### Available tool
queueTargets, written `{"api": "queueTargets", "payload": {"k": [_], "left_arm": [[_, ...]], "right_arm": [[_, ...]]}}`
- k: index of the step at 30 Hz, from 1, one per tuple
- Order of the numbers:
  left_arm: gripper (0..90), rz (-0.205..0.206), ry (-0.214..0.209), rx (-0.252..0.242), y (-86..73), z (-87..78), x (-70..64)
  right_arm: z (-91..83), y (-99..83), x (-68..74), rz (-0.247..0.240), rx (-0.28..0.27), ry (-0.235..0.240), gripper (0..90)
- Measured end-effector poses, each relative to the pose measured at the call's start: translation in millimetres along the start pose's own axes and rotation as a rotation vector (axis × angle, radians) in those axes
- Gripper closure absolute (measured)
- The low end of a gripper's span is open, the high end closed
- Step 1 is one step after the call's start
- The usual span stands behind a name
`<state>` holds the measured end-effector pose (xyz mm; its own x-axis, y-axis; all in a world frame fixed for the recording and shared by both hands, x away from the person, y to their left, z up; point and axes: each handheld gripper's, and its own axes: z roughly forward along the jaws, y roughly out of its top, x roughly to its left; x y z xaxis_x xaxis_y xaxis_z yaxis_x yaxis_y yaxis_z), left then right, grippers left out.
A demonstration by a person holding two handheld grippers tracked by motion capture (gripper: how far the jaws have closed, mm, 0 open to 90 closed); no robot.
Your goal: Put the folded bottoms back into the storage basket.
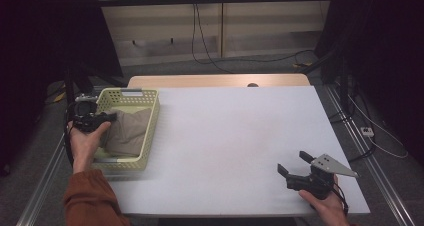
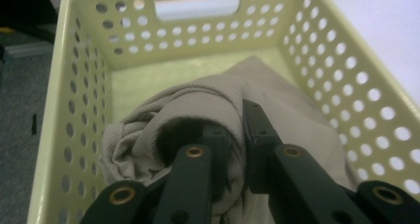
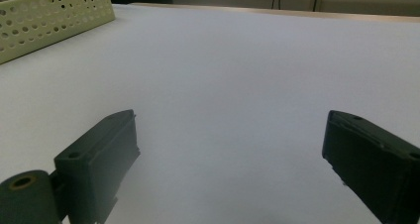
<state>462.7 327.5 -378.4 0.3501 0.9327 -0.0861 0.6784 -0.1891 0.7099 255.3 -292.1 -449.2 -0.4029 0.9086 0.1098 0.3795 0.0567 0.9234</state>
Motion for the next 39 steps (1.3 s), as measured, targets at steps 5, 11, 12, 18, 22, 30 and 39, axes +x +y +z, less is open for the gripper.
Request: {"api": "queueTargets", "payload": {"k": [5, 11, 12, 18, 22, 30, 39], "left_arm": [[83.0, -0.016, 0.026, 0.029, -1.0, 7.4, 3.8], [82.9, -0.032, 0.015, -0.015, 1.4, 16.8, 8.3], [82.9, -0.039, 0.016, -0.017, 1.2, 18.4, 9.6], [82.8, -0.066, 0.025, 0.016, 1.4, 28.7, 18.9], [82.5, -0.026, 0.048, 0.1, 2.8, 26.5, 18.2], [82.3, -0.009, 0.051, 0.232, 0.6, 25.1, 17.6], [81.4, 0.017, 0.099, 0.278, -4.1, 39.9, 15.7]], "right_arm": [[0.5, 0.1, 0.0, 0.001, 0.002, 0.0, 6.7], [1.3, -0.1, -0.9, 0.01, 0.002, -0.005, 6.6], [1.6, -0.2, -1.1, 0.013, 0.003, -0.007, 6.6], [2.5, -0.3, -1.2, 0.012, 0.008, -0.004, 6.6], [2.5, -0.3, -1.6, 0.013, 0.009, -0.004, 6.6], [2.0, -0.2, -1.6, 0.014, 0.008, -0.006, 6.6], [3.6, -0.2, -1.2, 0.012, 0.014, -0.008, 6.7]]}}
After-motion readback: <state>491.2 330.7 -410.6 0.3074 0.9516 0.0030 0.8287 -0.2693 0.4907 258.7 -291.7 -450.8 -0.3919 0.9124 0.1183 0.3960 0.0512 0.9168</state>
